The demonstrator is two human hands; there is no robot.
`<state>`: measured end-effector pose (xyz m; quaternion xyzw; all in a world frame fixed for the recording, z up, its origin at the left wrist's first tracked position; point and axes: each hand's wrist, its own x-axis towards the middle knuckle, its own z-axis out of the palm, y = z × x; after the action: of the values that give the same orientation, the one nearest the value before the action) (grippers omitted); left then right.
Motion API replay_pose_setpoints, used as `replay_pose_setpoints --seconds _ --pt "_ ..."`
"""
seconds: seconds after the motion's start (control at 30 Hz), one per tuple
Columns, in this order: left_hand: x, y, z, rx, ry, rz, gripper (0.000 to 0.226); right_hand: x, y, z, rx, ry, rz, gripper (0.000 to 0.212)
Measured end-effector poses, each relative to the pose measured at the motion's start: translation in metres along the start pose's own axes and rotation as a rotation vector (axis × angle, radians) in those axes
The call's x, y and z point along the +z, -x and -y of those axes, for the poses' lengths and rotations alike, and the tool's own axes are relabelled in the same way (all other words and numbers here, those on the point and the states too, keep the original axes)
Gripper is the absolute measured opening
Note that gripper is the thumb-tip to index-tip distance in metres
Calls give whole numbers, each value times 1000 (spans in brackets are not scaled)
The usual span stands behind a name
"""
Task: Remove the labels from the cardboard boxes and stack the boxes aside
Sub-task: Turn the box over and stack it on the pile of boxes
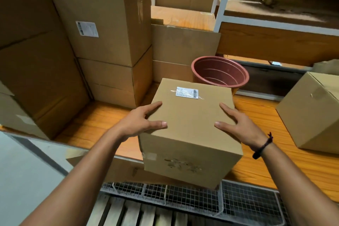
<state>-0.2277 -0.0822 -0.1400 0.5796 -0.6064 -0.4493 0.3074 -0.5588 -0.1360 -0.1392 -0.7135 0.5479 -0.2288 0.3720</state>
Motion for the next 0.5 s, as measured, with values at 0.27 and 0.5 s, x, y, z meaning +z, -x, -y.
replay_pose_setpoints --seconds 0.27,0.5 --pt "7 -28 -26 -16 -433 -109 82 -13 15 -10 49 105 -34 81" --pt "7 -86 -35 64 -545 -51 118 -10 -45 43 -246 501 -56 56"
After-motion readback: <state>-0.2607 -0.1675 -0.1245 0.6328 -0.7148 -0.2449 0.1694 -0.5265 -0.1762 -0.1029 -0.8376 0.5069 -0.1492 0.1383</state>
